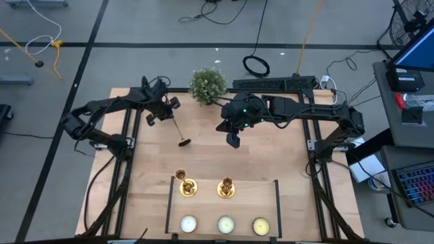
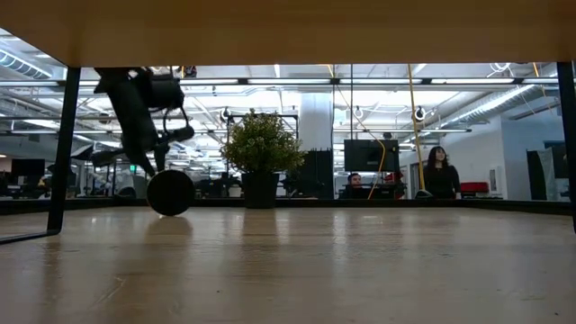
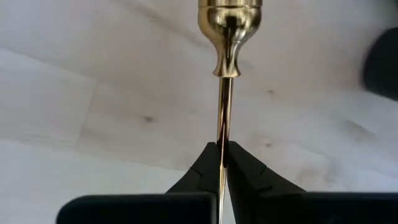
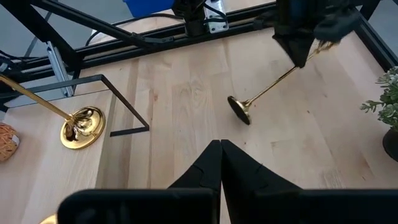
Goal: Pick & Place candle stick holders
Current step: Put the gold candle stand on the shelf
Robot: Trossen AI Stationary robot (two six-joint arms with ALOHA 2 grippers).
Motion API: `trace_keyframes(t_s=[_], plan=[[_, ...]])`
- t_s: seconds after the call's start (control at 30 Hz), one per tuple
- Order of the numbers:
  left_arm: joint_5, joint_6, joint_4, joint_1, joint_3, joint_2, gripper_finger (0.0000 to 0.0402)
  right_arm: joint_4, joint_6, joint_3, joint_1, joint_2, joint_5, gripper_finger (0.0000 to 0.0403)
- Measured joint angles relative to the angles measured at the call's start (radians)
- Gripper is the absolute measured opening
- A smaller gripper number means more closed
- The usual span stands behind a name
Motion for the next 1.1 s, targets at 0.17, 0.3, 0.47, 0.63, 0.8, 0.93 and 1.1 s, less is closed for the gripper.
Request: trace_keyframes(t_s=[0.17,0.3,0.47,0.63,0.8,0.93,1.1], plan=[[-0.049,0.091,-0.029,0.002,0.0,-0.134,0.001,0.0,0.0,0.0,0.0,0.0,-0.002,0.0],[-0.07,0.177,-0.027,0.002,0.0,-0.27,0.001,0.0,0.0,0.0,0.0,0.0,-0.025,0.0],[-0.091,0.258,-0.021,0.002,0.0,-0.432,0.0009,0.013,0.0,0.0,0.0,0.0,-0.026,0.0],[-0.102,0.332,-0.025,0.002,0.0,-0.534,0.0008,0.038,0.0,0.0,-0.001,0.0,-0.026,0.0],[-0.084,0.416,-0.019,-0.004,0.0,-0.552,0.0008,0.069,0.0,0.0,-0.001,0.0,-0.028,0.0],[-0.026,0.516,0.023,-0.048,0.0,-0.552,0.0008,0.072,0.01,0.0,-0.003,0.0,-0.029,0.0],[0.064,0.567,0.146,-0.098,0.0,-0.562,0.0008,0.09,0.052,0.0,-0.031,0.0,-0.174,0.0]])
